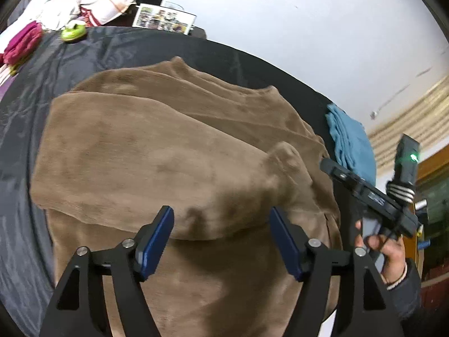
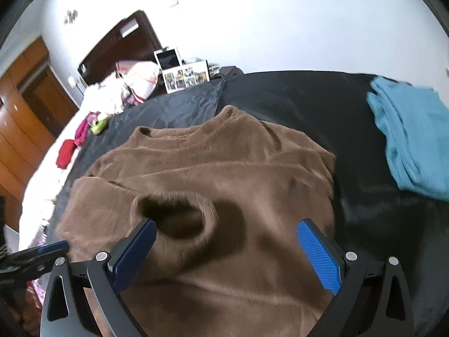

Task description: Fold clothes

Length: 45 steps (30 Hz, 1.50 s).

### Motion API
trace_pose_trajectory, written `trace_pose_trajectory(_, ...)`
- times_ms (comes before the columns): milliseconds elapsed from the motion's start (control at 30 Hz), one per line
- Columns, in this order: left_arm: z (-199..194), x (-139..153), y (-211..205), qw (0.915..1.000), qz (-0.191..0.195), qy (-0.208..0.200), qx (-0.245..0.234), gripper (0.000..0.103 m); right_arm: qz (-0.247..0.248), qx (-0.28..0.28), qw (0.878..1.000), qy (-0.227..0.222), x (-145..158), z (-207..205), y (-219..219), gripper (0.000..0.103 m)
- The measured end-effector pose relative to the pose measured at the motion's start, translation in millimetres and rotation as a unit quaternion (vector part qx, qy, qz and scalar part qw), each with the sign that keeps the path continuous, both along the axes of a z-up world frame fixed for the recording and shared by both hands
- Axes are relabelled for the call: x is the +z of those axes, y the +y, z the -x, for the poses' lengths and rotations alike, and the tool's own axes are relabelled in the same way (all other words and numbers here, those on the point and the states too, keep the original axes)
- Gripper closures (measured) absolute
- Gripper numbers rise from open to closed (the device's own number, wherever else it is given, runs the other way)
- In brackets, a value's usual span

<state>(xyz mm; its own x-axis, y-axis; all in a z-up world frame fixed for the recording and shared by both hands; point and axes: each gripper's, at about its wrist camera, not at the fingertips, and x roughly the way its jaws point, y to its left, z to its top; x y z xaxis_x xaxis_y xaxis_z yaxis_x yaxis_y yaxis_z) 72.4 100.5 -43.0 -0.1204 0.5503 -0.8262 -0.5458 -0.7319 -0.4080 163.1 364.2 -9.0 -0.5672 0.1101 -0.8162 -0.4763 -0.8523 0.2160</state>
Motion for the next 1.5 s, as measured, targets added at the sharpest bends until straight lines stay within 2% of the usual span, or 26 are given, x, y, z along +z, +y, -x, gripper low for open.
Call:
trace_pose_trajectory(167, 19, -4, -11, 0.9998, 0.004, -0.005, 0.016, 0.026, -0.028, 0.019, 0.997, -0.066, -24, 22, -5, 0.001)
trace_pose_trajectory(467, 52, -20, -26, 0.9992, 0.019, -0.020, 0.028, 0.025, -0.056, 0.060, 0.986, -0.142, -57, -33, -20, 0.001)
trace_pose_trajectory(600, 62, -26, -29, 0.9989, 0.026, -0.026, 0.028, 0.025, -0.088, 0.053, 0.981, -0.163, -56, -50, -25, 0.001)
trace_pose_trajectory(667, 66, -28, -29, 0.9989, 0.028, -0.028, 0.026, 0.025, -0.061, 0.028, 0.989, -0.135, -48, -57, -18, 0.001)
trace_pose_trajectory(767, 72, -31, -30, 0.9988, 0.030, -0.031, 0.022, 0.025, 0.018, -0.013, 0.998, -0.056, -31, -65, -4, 0.001)
trace_pose_trajectory(833, 76, -32, -30, 0.9989, 0.031, -0.031, 0.018, 0.025, 0.071, -0.024, 0.997, -0.007, -22, -57, 3, 0.001)
trace_pose_trajectory(900, 79, -33, -30, 0.9988, 0.033, -0.032, 0.015, 0.025, 0.099, -0.023, 0.995, 0.019, -21, -45, 6, 0.001)
trace_pose_trajectory(967, 83, -35, -29, 0.9988, 0.034, -0.033, 0.011, 0.025, 0.101, -0.019, 0.994, 0.019, -26, -30, 3, 0.001)
trace_pose_trajectory(1233, 100, -47, -33, 0.9983, 0.040, -0.040, 0.010, 0.025, 0.068, 0.010, 0.997, -0.039, -66, 13, -19, 0.004)
trace_pose_trajectory(1333, 106, -52, -36, 0.9979, 0.044, -0.045, 0.014, 0.024, 0.026, 0.030, 0.997, -0.062, -71, 20, -36, 0.014)
trace_pose_trajectory(1500, 115, -57, -39, 0.9975, 0.045, -0.051, 0.016, 0.024, 0.011, 0.041, 0.997, -0.061, -65, 25, -47, 0.069)
